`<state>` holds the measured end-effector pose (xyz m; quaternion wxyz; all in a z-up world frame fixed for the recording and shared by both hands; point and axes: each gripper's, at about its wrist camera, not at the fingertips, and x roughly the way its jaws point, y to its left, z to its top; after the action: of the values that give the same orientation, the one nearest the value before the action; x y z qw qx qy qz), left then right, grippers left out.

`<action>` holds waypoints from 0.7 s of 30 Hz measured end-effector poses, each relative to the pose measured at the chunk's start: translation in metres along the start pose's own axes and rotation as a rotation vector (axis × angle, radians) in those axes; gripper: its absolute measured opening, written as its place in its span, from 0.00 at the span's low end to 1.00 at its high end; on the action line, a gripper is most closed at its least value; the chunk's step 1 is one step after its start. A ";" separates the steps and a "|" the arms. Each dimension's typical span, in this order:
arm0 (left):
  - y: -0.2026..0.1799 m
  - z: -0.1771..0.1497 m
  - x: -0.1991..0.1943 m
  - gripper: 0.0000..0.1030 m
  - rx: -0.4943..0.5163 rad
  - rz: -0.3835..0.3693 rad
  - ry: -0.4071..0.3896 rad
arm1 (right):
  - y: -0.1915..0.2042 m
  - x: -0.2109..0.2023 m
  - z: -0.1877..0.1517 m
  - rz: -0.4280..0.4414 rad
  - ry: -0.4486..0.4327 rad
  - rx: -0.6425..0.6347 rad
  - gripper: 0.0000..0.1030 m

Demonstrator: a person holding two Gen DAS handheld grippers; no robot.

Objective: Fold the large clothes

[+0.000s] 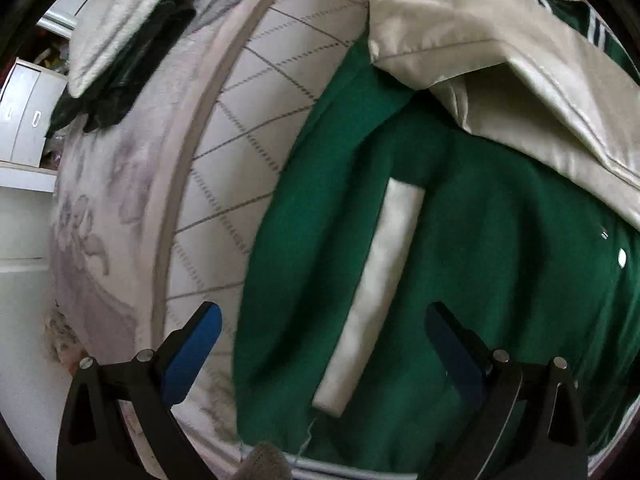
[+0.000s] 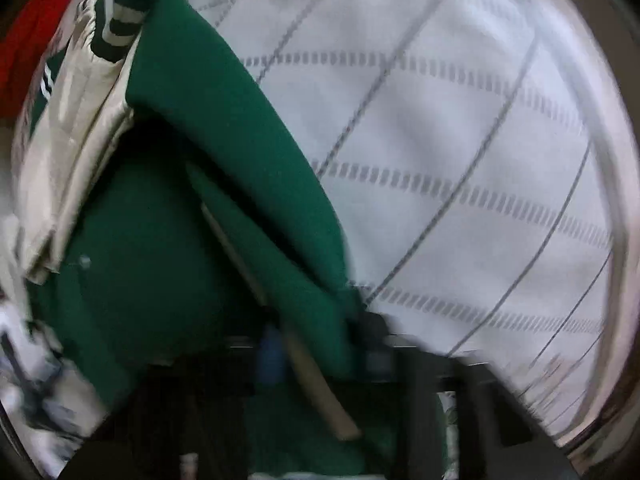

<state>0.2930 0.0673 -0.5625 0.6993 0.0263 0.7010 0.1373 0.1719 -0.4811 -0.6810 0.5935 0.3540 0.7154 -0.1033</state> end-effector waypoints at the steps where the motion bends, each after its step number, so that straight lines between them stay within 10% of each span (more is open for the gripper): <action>1: 0.005 -0.003 -0.009 1.00 0.005 -0.006 -0.003 | -0.003 -0.001 -0.007 0.036 0.016 0.023 0.16; 6: 0.032 -0.020 -0.069 1.00 0.044 -0.016 -0.039 | -0.015 0.007 -0.052 0.145 0.181 0.067 0.15; 10: 0.040 -0.047 -0.086 1.00 0.104 0.023 -0.041 | -0.016 -0.010 -0.084 -0.077 0.140 0.010 0.35; 16: 0.017 -0.088 -0.021 1.00 0.229 0.125 0.045 | 0.039 -0.037 -0.151 -0.012 0.064 -0.089 0.49; 21: 0.003 -0.110 0.044 1.00 0.273 0.129 0.083 | 0.108 0.032 -0.181 0.054 0.131 -0.204 0.49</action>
<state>0.1834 0.0635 -0.6064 0.6495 0.1605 0.7382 0.0861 0.0986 -0.2874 -0.6313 0.5808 0.3169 0.7498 0.0092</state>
